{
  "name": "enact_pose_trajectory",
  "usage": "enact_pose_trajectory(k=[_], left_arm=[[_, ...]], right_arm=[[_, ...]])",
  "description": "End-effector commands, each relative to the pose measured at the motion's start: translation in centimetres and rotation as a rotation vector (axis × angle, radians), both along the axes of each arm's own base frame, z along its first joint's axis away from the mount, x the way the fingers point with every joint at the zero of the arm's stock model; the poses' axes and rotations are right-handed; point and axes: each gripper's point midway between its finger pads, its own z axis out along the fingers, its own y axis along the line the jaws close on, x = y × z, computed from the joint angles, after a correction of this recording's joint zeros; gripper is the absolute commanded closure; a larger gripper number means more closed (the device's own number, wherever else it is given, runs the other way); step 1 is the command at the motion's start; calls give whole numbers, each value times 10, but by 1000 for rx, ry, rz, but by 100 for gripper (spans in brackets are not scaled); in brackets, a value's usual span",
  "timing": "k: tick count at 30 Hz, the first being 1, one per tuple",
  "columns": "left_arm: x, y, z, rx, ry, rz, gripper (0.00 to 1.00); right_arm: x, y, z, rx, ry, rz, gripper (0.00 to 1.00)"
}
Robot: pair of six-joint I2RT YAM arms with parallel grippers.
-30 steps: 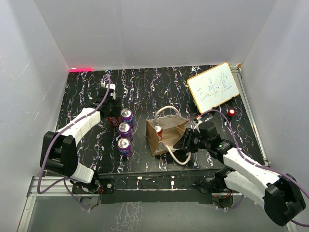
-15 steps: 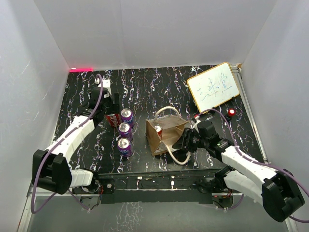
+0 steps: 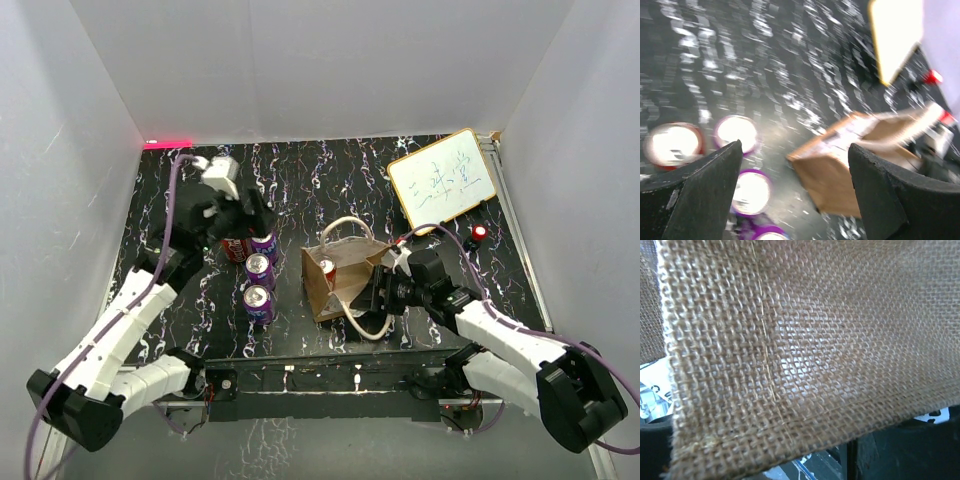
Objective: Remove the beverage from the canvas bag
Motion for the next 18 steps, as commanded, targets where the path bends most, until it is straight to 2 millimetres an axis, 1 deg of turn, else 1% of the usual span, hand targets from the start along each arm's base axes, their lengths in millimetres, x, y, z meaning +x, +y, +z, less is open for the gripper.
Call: enact_pose_trajectory(k=[1,4,8,10,11,13,15,18], left_arm=[[-46,-74,-2,-79,65,-194,17],[-64,-105,-5,-18,49,-248,19],[-76,-131,-10,92,14,-294,23],[-83,-145,-18,141,10,-325,29],[-85,-154,-27,179,19,-340,30],[-91,-169,-39,246,20,-364,32],[-88,-175,-47,301,29,-352,38],[-81,-181,-67,367,62,-341,48]], right_arm=[[7,10,11,27,-104,87,29],[9,13,12,24,-124,119,28],[7,19,16,51,-133,135,28],[5,21,17,74,-132,132,28],[5,21,17,78,-130,125,28],[6,18,14,65,-122,103,28],[8,15,11,46,-118,75,27],[13,8,9,8,-116,24,25]])
